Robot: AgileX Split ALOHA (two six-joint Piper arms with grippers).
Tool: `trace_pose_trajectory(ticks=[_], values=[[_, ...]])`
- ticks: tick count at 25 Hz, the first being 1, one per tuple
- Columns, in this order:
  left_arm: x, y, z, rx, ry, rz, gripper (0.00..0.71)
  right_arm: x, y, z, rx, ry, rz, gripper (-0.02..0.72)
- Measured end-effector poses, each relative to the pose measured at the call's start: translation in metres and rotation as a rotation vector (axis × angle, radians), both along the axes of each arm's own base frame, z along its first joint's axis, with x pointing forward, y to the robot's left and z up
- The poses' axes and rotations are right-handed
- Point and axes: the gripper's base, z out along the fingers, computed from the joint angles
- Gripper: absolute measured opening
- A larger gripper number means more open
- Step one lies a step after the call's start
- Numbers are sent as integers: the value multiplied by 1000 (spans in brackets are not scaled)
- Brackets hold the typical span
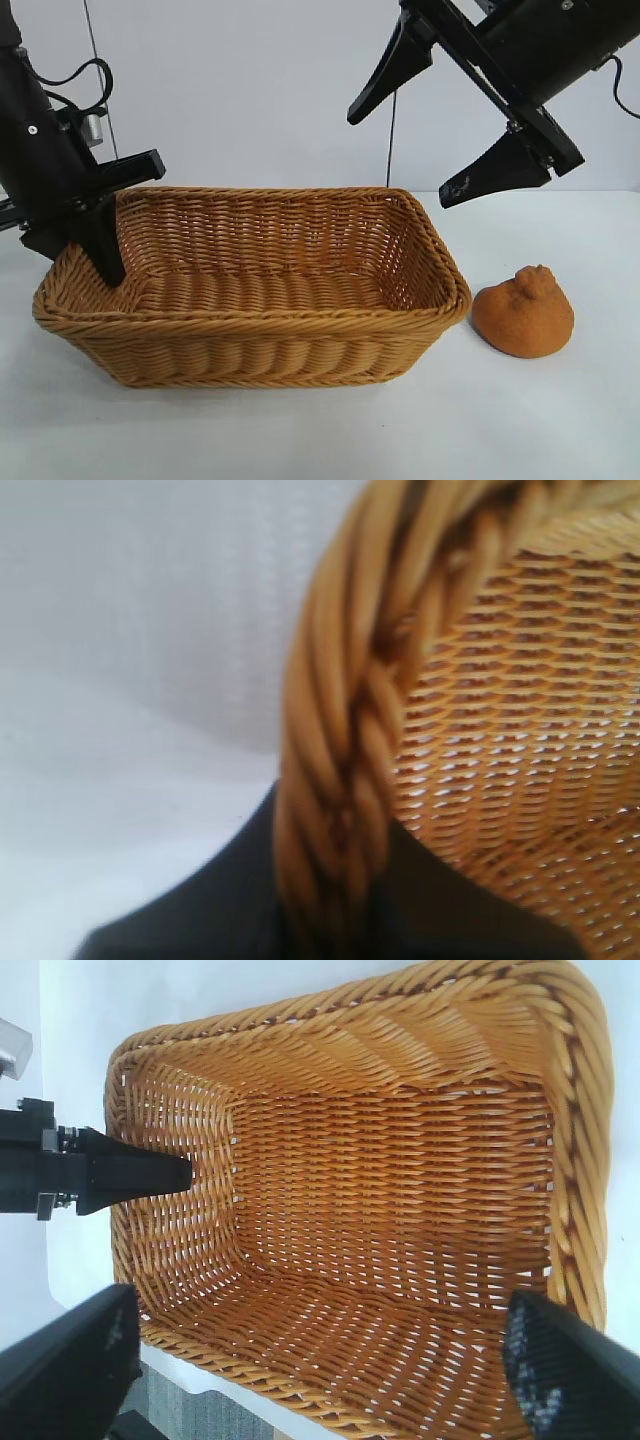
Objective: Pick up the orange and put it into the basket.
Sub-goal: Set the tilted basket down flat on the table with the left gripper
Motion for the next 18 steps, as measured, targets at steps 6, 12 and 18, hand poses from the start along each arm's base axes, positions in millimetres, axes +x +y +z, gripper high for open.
trace_pose_trajectory(ticks=[6, 12, 18], values=[[5, 0, -17, 10, -6, -19, 92, 0, 0, 0, 0, 0, 0, 676], [5, -1, -17, -4, -11, -15, 509, 0, 0, 0, 0, 0, 0, 676], [1, -2, -11, -12, 20, -31, 664, 0, 0, 0, 0, 0, 0, 676]])
